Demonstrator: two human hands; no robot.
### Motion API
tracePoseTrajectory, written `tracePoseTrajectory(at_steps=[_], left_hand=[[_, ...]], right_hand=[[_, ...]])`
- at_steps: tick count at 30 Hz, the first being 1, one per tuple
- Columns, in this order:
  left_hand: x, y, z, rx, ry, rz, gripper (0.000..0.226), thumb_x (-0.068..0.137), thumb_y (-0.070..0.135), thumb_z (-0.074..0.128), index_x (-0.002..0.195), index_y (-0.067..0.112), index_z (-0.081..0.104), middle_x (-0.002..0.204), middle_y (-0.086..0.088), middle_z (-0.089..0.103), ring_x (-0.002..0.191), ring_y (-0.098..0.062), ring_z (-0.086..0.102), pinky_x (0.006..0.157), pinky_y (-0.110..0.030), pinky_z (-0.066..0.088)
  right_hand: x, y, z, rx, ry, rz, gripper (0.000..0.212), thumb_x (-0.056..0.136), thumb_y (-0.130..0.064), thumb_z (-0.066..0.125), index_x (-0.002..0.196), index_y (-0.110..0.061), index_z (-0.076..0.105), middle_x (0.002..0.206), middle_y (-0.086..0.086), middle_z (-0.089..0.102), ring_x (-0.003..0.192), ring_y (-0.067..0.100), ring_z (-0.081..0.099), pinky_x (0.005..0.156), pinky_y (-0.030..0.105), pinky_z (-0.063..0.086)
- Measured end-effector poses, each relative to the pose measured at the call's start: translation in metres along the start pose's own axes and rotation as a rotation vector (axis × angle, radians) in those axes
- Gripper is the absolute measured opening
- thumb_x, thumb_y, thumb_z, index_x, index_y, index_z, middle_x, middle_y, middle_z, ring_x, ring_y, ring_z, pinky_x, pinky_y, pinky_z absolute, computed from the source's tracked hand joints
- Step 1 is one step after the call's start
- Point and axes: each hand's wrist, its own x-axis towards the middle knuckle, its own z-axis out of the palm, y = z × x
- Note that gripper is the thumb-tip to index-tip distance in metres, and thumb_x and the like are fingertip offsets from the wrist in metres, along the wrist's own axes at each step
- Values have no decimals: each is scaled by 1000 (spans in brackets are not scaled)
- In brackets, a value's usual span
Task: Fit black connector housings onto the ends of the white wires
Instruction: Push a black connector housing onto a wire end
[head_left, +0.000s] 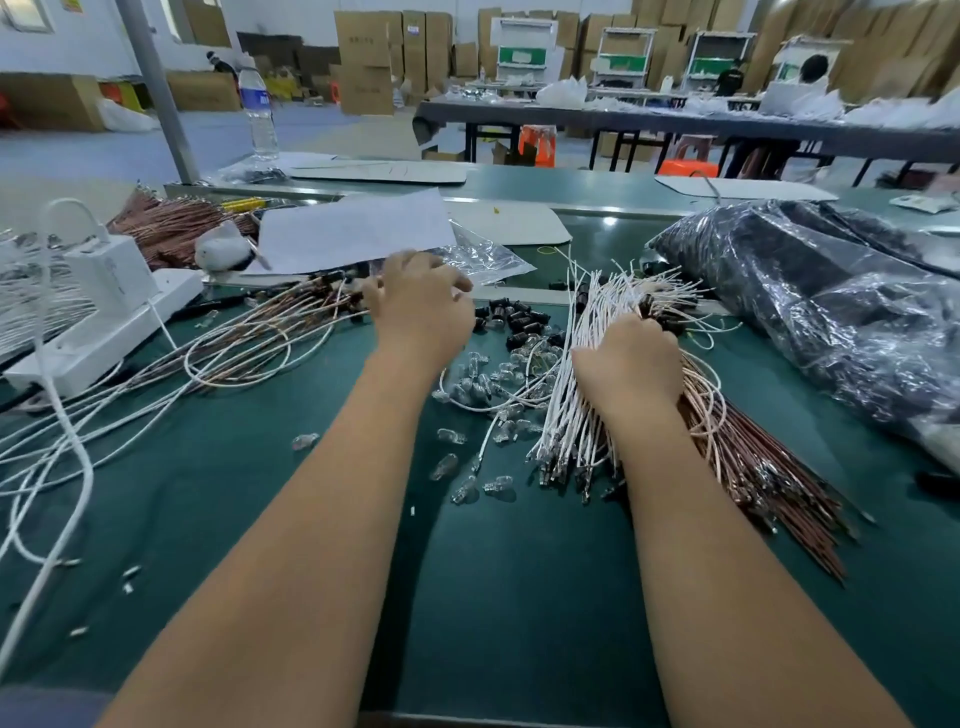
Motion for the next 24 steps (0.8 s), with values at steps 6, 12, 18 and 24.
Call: tracePoseTrajectory(at_steps=[6, 12, 18, 24], left_hand=[[-17, 33, 32, -144, -113, 49, 31, 88, 19, 48, 101, 33, 72, 120, 7, 60, 124, -21, 31, 92, -38, 18], [-20, 29, 31, -184, -101, 93, 30, 91, 18, 47, 109, 30, 68, 117, 3, 62, 123, -22, 39, 94, -38, 27], [-24, 30, 23, -335, 13, 198, 53, 90, 5, 47, 140, 22, 46, 140, -3, 51, 130, -23, 42, 108, -41, 35], [-25, 28, 21, -397, 18, 384, 42, 100, 20, 45, 138, 38, 47, 159, 2, 22, 145, -22, 17, 112, -35, 11]], right_hand=[[-1, -5, -5, -20, -19, -25, 14, 84, -12, 51, 75, -10, 42, 80, 5, 48, 84, 27, 42, 64, 31, 32], [8, -5, -8, 111, 11, 8, 19, 80, -6, 50, 65, -14, 41, 63, 2, 45, 71, 26, 49, 51, 27, 29], [6, -16, -21, 363, 29, -32, 3, 95, -12, 45, 94, -12, 47, 75, -2, 49, 65, 12, 44, 52, 29, 27], [-2, -30, -47, 536, -42, -307, 9, 93, -17, 53, 86, -20, 55, 67, -10, 48, 58, 7, 44, 54, 27, 31]])
